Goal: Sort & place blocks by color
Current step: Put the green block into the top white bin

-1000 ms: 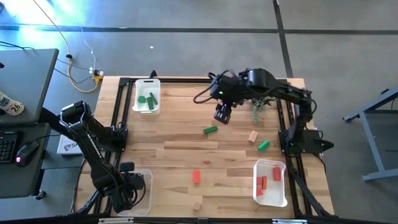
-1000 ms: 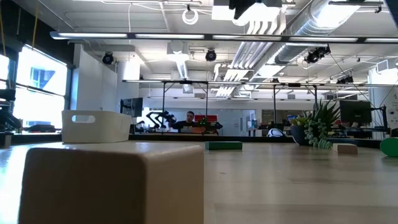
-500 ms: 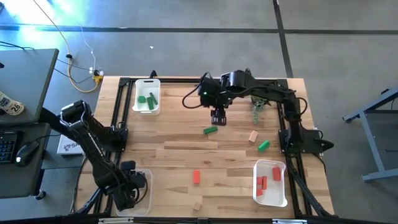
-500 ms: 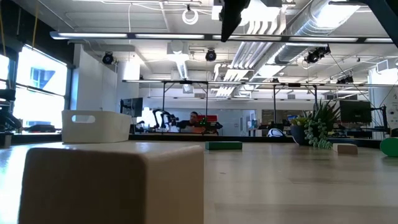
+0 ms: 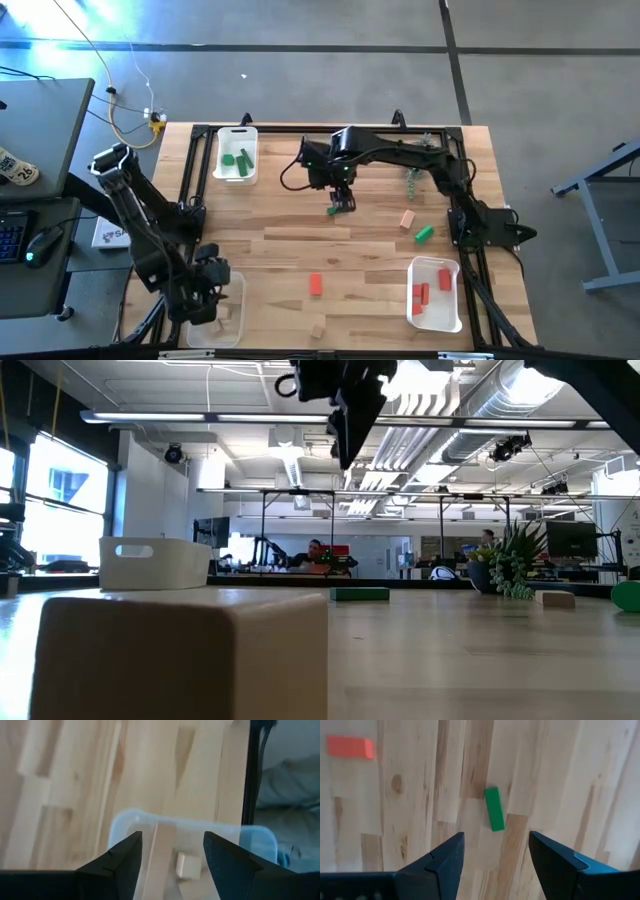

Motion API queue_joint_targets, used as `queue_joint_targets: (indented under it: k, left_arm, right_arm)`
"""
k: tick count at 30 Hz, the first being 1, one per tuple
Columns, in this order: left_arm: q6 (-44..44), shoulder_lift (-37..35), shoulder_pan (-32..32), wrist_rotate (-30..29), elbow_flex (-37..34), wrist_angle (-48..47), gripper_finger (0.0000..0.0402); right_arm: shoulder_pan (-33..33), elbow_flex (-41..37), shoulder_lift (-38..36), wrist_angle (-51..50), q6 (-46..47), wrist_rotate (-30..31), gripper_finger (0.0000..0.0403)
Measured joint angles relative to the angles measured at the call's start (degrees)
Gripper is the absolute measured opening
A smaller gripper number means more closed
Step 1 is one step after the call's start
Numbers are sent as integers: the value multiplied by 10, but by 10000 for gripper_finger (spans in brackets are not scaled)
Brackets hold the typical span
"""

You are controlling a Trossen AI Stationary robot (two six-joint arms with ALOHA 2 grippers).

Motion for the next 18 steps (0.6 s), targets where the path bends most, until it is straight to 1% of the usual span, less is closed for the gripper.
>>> queue_joint_targets:
  k: [6, 12, 15, 18]
  left_arm:
    - [31, -44, 0, -53, 0, -1, 196]
    - [68, -77, 0, -110, 0, -3, 196]
    - [84, -90, 0, -128, 0, -8, 196]
    - [86, -101, 0, -139, 0, -16, 196]
  right_arm:
    - [0, 0, 42, 0, 0, 6, 209]
    - [0, 0, 80, 3, 0, 44, 209]
    - [0, 0, 101, 2, 1, 64, 209]
    - [0, 0, 131, 0, 11, 99, 209]
